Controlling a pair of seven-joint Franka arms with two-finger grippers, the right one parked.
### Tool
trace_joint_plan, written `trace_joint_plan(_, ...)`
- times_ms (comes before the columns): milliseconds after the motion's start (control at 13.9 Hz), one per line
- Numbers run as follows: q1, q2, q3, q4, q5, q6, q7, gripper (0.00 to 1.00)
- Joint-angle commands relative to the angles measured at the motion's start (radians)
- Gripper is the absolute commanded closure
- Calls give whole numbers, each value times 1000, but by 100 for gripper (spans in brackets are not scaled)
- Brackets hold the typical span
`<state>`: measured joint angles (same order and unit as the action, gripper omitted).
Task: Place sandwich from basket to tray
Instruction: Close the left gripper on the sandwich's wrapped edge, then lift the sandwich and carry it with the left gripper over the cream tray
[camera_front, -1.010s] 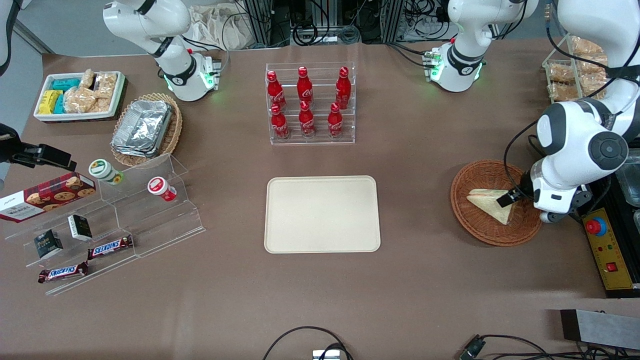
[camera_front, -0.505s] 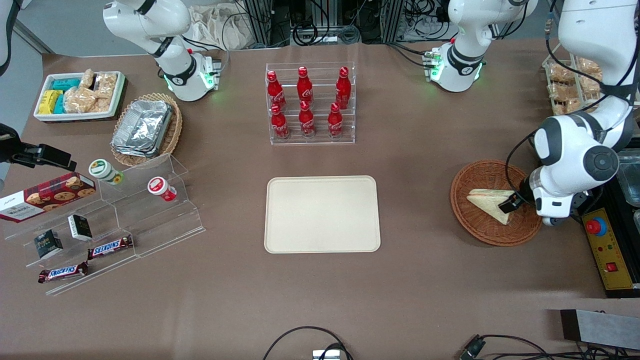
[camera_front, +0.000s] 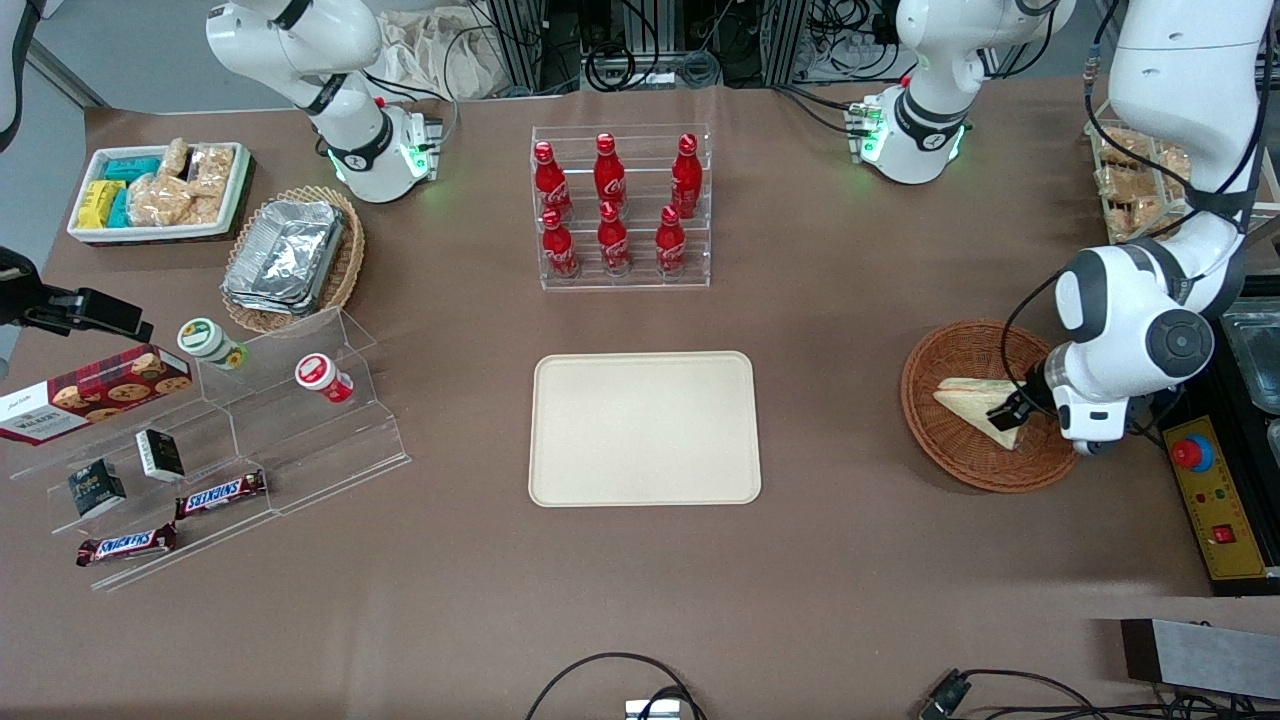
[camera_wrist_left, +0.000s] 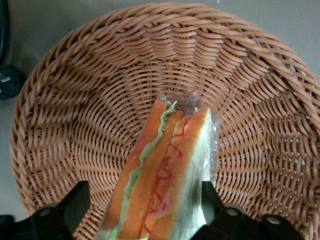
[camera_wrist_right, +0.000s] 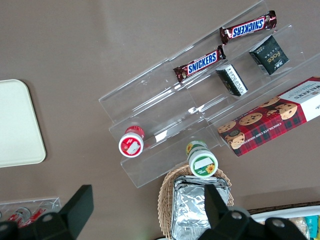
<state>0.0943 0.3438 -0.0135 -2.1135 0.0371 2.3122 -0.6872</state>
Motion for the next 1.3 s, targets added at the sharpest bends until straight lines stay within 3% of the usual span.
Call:
trace_joint_plan(0, 4, 18, -6, 39, 0, -5, -38, 92)
trace_joint_plan(72, 5, 17, -8, 40, -2, -13, -41, 100)
trace_joint_plan(289, 1, 18, -13, 101, 0, -51, -34, 100)
trace_joint_plan(649, -47, 44, -16, 369, 32, -348, -11, 100)
trace_joint_plan(1082, -209, 50, -34, 647, 41, -582, 167, 100)
trace_joint_plan(1227, -261, 61, -71, 670, 38, -587, 245, 100)
